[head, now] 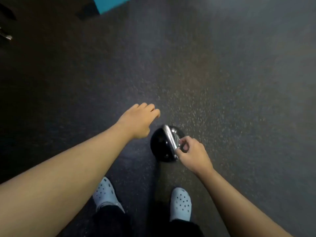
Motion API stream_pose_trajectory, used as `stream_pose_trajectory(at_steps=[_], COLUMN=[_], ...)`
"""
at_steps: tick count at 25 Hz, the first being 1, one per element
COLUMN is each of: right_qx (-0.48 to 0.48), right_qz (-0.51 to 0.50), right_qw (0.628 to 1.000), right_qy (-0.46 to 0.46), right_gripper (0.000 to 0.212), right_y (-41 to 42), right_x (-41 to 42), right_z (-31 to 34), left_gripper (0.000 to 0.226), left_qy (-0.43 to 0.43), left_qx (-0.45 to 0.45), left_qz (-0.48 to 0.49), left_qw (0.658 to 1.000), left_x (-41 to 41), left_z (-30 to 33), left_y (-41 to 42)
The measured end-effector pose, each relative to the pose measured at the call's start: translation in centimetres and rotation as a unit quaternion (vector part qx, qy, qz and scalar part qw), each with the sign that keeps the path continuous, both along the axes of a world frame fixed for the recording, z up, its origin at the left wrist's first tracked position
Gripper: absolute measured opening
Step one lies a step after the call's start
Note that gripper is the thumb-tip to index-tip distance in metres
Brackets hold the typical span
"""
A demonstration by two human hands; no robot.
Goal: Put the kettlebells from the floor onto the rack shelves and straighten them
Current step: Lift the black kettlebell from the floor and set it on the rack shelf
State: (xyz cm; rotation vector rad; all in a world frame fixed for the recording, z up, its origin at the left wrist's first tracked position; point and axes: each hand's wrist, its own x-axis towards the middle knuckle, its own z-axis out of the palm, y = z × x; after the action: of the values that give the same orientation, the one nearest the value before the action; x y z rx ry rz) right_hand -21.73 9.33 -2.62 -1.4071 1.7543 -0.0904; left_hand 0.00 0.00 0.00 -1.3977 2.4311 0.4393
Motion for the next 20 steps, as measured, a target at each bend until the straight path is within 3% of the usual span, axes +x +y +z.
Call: stream_pose_trajectory(at_steps=[3,5,8,9,12,16,20], right_qx=[0.023,0.052,0.057,0.051,0.032,-0.023,-0.093], right_qz=[-0.035,-0.064,-0.09,-0.085,-0.037,0.064,0.164], right_qw=[0.999,0.996,0.994,0.995,0.998,0.997,0.981], right_qy=[0.033,0.035,0.013,0.011,0.025,0.037,0.036], right_gripper=[0.045,0.044,0.032,0.03,0.025,0.019,0.018], right_y=[0.2,0.2,0.4,0.4,0.2,-2.9,-5.6], right_x=[0.8,1.2,1.7,1.7,2.2,4.2,9.4], right_z=[-9.6,-13.3,-15.8,-15.9,-13.9,-8.0,-0.2], left_gripper=[0.065,0.067,0.017,0.009,0.015,0.021,0.018], left_qy=[-0.031,-0.037,0.048,0.069,0.095,0.178,0.231], left_qx=[0.007,0.046,0.064,0.08,0.136,0.189,0.157], left_qz=[-0.08,-0.109,-0.134,-0.131,-0.117,0.07,0.201], left_qw=[0.996,0.992,0.988,0.986,0.979,0.963,0.939], left_x=[-2.4,-4.1,-5.2,-5.2,-3.3,2.9,9.1], left_z=[-10.2,-14.5,-18.2,-18.3,-17.1,-12.1,-4.2], left_y=[-2.2,-2.4,-2.9,-3.2,-2.8,0.3,3.2])
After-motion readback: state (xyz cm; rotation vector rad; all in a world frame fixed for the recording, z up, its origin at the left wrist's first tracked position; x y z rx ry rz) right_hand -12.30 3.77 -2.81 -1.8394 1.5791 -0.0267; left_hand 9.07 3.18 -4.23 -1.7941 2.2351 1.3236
